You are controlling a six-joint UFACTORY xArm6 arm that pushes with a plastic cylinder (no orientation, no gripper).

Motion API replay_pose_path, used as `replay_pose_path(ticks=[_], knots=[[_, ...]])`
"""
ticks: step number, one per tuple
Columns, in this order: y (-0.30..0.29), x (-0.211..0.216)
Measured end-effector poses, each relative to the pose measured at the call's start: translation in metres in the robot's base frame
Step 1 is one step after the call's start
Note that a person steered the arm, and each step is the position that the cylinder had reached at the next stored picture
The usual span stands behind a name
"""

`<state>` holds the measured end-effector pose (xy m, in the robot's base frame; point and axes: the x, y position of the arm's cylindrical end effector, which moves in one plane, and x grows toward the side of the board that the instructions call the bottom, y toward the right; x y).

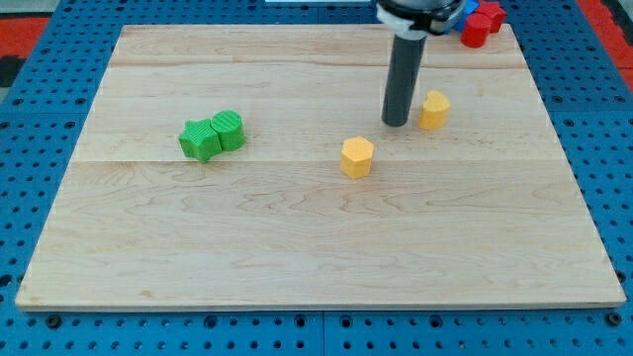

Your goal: Push the yellow heart slightly up

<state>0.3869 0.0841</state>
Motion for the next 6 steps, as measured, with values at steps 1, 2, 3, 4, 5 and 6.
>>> replay_pose_path(ticks=[1, 2, 3, 4, 5, 6], knots=[[0.02, 0.012], [0.071, 0.012], [0.061, 0.012], [0.037, 0.011], [0.062, 0.001], [0.104, -0.004]])
